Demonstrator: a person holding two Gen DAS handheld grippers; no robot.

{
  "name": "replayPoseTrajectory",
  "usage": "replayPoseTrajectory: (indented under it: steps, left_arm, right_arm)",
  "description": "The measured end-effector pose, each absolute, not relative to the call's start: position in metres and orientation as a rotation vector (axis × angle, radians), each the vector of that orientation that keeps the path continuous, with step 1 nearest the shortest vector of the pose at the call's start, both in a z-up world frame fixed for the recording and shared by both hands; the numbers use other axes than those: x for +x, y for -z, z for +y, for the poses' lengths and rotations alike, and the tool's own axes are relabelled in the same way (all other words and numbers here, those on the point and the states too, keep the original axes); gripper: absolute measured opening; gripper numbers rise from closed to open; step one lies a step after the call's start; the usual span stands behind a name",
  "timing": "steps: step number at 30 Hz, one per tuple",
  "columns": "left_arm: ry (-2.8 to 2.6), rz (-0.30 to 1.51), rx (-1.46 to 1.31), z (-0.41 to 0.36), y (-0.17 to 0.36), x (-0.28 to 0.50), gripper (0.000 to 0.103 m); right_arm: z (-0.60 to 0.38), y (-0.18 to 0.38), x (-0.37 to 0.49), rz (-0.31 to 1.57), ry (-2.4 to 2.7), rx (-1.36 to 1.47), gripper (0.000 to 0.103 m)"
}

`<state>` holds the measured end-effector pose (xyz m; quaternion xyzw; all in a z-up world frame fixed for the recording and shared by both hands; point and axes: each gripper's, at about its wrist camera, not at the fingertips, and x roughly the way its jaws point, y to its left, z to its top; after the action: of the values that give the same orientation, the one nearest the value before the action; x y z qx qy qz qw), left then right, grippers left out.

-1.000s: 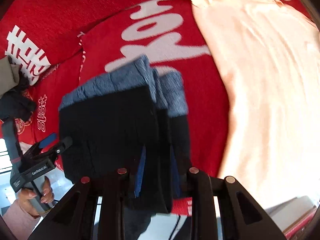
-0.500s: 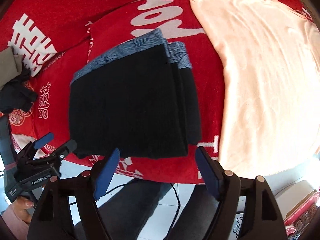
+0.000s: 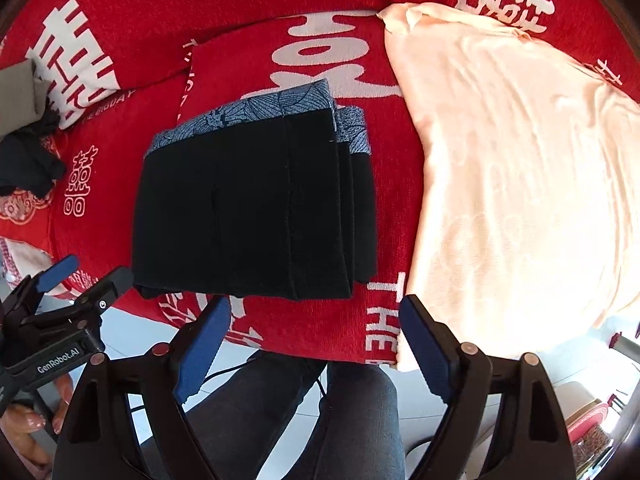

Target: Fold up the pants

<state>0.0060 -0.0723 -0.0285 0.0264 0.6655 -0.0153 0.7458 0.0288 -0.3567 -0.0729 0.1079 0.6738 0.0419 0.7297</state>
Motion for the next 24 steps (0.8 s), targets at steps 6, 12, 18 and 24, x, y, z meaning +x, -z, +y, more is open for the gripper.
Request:
replayPoseTrajectory:
  steps: [6, 12, 18, 24]
  left_arm:
    - [0.016, 1.442, 0.069, -0.077, 0.015, -0.007, 0.103]
    - [-0.009, 1.410, 0.071, -0.080, -0.002, -0.016, 0.103]
    - [-0.025, 1.388, 0.081, -0.080, -0.011, -0.024, 0.103]
    - [-0.029, 1.376, 0.087, -0.077, -0.015, -0.026, 0.103]
  right_arm:
    - [-0.352, 0.052, 0.020, 1.473, -0.121, 0.216, 0.088]
    - [-0.345, 0.037, 0.014, 1.451, -0.143, 0.204, 0.088]
    - [-0.345, 0.028, 0.005, 1.444, -0.132, 0.179, 0.088]
    - [-0.345, 0.024, 0.001, 1.431, -0.115, 0.161, 0.088]
